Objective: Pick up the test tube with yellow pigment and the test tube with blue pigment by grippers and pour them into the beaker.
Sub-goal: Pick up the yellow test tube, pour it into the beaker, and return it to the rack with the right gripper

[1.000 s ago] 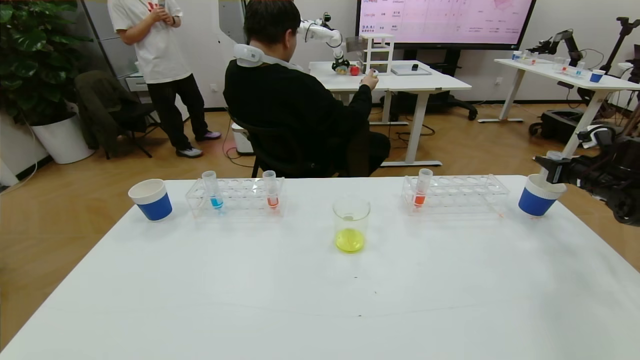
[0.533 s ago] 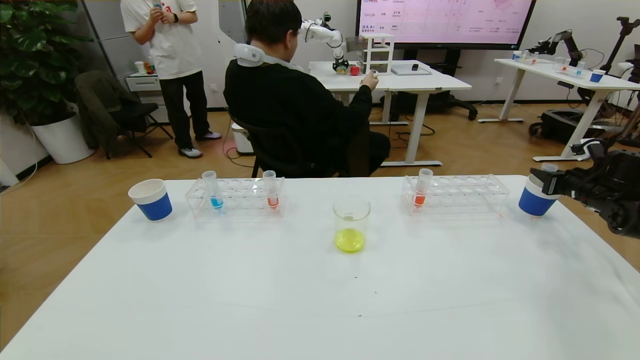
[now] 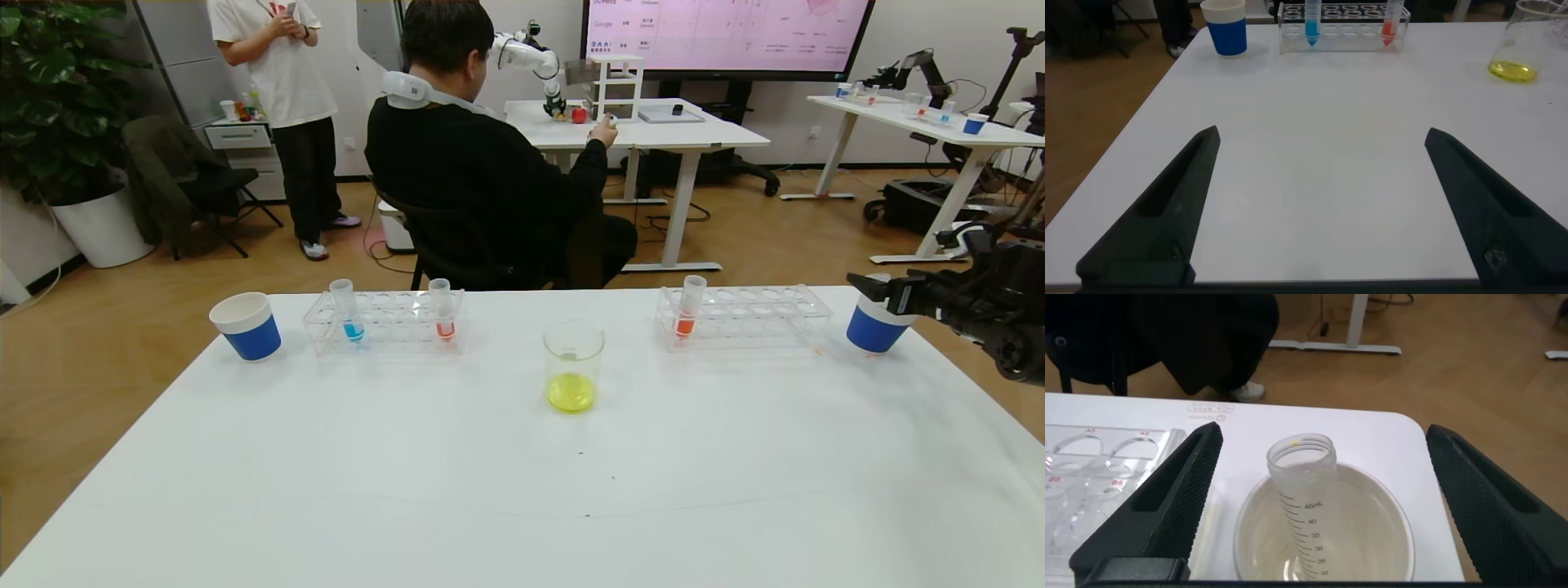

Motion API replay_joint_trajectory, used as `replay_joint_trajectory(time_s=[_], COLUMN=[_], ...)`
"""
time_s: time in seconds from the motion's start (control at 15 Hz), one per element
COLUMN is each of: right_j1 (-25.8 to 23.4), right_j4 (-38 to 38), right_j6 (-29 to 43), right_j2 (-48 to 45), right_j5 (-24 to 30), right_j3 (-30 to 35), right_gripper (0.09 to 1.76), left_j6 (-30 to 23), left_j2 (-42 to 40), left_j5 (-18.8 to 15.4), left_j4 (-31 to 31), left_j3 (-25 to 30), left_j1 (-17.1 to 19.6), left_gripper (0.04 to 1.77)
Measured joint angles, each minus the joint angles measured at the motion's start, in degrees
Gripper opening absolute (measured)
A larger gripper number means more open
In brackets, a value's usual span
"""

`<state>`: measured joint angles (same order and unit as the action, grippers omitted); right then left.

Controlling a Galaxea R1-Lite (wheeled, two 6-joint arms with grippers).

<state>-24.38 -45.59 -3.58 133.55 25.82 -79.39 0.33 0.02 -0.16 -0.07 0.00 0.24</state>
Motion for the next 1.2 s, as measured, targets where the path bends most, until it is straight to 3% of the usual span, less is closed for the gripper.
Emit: replay_joint_trajectory(time_s=[0.27,0.53,0.87,1.2], right_j1=[4.6,13.9,23.1,25.0], right_j4=[3.2,6.3,6.6,6.9], right_j6=[4.7,5.1,5.1,5.1], right_j2=[-5.9,-15.5,-29.6,-50.7], right_j5=[-1.8,-6.2,-7.9,-8.0], right_j3=[-0.2,1.9,12.4,24.0], right_gripper=[1.74,1.74,1.74,1.74], left_j6=[0.0,0.0,0.0,0.0], left_j2=[0.0,0.0,0.0,0.0], left_j5=[0.0,0.0,0.0,0.0], left_j4=[0.0,0.0,0.0,0.0], left_j3=[0.0,0.0,0.0,0.0], left_j1=[0.0,0.0,0.0,0.0], left_gripper=[1.75,1.75,1.75,1.75])
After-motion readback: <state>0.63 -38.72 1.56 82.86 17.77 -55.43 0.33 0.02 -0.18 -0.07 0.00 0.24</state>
